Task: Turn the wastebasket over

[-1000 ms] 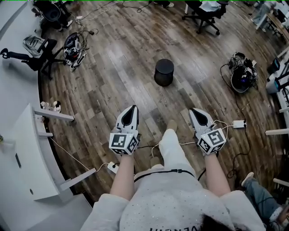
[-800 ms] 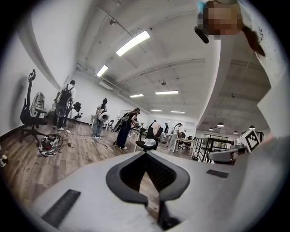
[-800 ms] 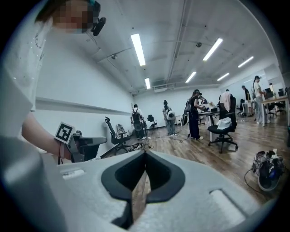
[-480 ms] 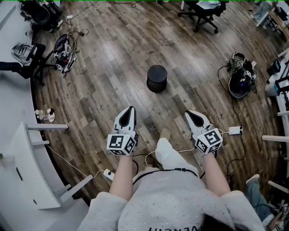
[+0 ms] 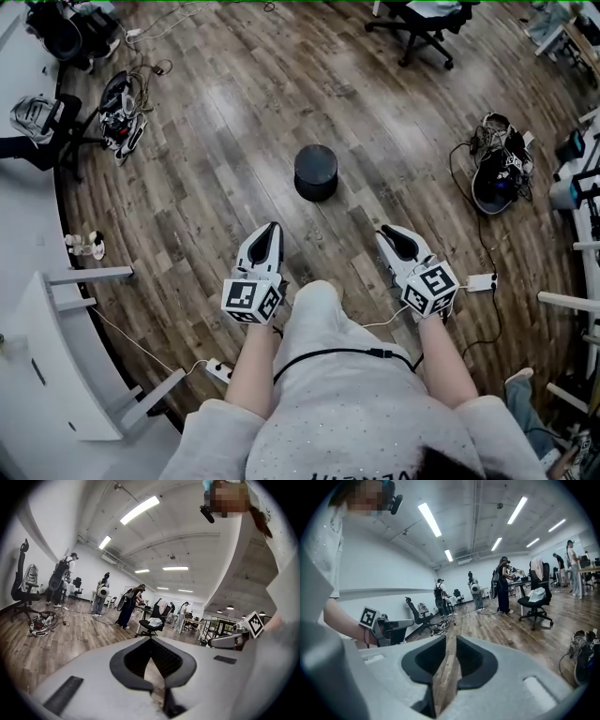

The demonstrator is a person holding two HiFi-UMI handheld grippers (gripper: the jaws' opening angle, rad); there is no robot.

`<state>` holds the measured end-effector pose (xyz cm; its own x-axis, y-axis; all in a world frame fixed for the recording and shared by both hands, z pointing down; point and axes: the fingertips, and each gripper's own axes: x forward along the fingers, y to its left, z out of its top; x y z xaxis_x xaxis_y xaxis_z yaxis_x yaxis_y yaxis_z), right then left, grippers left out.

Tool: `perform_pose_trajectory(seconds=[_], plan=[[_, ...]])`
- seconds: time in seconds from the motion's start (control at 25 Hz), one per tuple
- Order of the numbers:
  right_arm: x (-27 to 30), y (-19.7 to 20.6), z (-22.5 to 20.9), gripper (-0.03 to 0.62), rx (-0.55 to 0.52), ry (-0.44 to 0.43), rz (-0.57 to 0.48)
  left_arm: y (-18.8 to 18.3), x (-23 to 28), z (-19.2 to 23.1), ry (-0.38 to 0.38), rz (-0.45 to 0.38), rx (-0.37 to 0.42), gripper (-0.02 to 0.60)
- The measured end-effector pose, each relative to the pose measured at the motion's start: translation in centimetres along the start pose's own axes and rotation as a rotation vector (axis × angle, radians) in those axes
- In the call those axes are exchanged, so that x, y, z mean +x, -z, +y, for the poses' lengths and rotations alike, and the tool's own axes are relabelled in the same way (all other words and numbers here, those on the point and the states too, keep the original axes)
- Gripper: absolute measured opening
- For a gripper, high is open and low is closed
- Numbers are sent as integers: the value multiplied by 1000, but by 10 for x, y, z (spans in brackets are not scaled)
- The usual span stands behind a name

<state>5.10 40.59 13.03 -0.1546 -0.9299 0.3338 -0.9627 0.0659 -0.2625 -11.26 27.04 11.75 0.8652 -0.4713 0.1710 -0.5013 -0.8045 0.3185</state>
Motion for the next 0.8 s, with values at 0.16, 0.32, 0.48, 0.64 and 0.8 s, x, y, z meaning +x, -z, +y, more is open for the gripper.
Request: perform_pose_trajectory(seconds=[0.16,0.32,0.48,0.64,0.8], plan=[[20,3,-18,57,13,-24,23,10,18,17,-37,31,-26,-2],[49,9,-45,66,21,-20,53,22,45,30,-34,52,-49,-2],[86,2,-69,69,19,-38,89,34,82,48,-46,80,-72,-2],[125,-6,-97,69,15,-71,132,26,130,66,-51,77,-85,-2],[168,-5,-124,69,40,-95,168,38,167,86,-50,106,-131,-2]])
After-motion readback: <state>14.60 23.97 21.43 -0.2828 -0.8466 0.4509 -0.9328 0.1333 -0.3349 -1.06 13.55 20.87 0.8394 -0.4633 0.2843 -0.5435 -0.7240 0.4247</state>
